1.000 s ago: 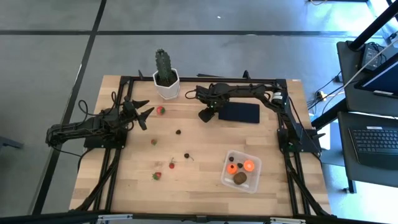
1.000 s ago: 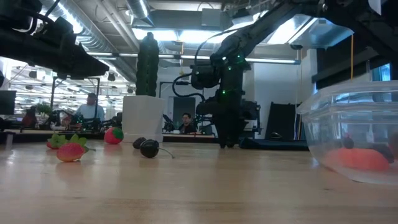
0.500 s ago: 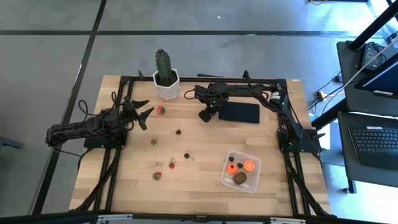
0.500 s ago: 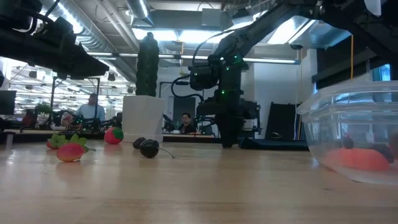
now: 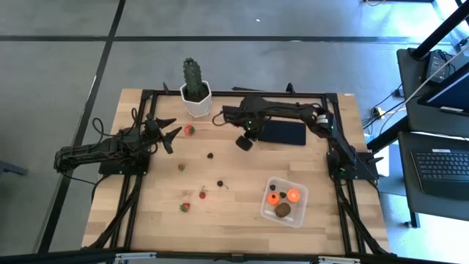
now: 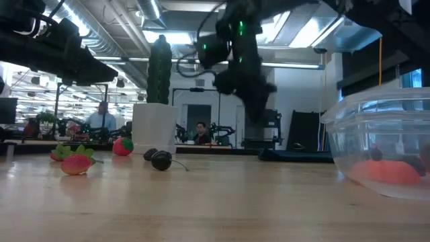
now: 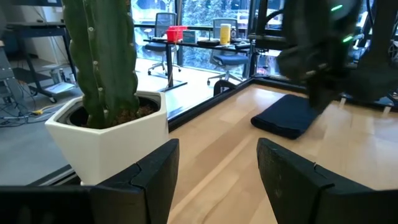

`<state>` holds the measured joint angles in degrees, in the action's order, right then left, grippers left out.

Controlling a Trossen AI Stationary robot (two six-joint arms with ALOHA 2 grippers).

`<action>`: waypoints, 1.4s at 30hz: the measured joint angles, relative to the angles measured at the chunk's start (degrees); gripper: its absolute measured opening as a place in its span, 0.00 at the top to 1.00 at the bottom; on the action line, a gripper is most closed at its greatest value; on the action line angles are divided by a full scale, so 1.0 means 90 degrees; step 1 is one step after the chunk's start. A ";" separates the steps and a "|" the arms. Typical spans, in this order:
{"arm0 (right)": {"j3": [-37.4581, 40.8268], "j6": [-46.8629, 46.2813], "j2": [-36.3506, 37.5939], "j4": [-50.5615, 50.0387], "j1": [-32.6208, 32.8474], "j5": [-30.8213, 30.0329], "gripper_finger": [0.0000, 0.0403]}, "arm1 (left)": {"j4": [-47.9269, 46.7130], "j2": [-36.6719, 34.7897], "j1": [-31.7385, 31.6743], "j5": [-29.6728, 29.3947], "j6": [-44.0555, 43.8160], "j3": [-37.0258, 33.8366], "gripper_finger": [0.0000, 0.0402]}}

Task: Pick and placing Produce into tupperware
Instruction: Put the blueberry into the transparent bin

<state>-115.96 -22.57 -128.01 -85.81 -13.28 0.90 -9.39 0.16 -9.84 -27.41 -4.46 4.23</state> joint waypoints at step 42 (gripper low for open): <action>0.5034 -0.4244 0.2980 0.3266 0.3971 0.0197 0.81 | -0.0003 0.0022 -0.0001 0.0181 -0.0332 0.0000 0.48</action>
<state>-70.65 -60.76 -101.19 -56.42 22.46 2.67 -9.42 0.36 -9.85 -25.78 -7.44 4.23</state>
